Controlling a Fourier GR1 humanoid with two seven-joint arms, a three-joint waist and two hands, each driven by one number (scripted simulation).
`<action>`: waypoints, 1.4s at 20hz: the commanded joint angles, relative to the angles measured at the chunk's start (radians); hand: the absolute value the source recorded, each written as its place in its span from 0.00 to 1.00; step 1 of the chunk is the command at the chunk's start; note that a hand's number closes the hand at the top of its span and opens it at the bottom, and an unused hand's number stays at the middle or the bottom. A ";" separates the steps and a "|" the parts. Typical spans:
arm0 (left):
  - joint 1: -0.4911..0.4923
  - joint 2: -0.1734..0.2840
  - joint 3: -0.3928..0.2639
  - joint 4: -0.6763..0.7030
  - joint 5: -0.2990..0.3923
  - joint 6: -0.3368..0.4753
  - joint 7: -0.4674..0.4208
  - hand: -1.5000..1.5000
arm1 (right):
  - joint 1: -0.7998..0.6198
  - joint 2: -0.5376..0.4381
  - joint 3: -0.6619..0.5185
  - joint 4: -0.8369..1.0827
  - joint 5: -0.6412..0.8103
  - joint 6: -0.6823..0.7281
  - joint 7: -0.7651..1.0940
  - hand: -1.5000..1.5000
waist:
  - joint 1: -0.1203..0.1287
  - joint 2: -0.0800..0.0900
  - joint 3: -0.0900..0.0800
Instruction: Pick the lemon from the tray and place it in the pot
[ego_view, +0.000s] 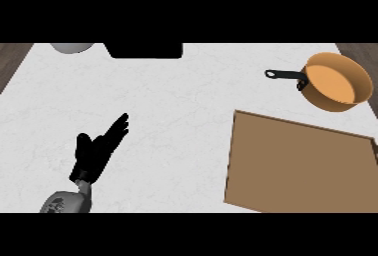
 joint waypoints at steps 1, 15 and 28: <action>0.005 -0.029 -0.016 -0.024 -0.019 0.020 0.009 0.50 | -0.126 -0.096 0.026 -0.021 0.111 0.078 0.217 1.00 | 0.006 0.000 0.001; 0.019 -0.024 -0.022 -0.105 -0.007 -0.017 0.075 0.50 | -0.689 -0.307 0.156 0.588 0.198 0.329 0.326 1.00 | 0.037 0.006 0.003; -0.022 -0.019 -0.014 -0.041 -0.029 -0.031 0.031 0.50 | -0.973 -0.346 0.346 1.167 0.453 0.459 0.289 1.00 | 0.066 0.020 0.003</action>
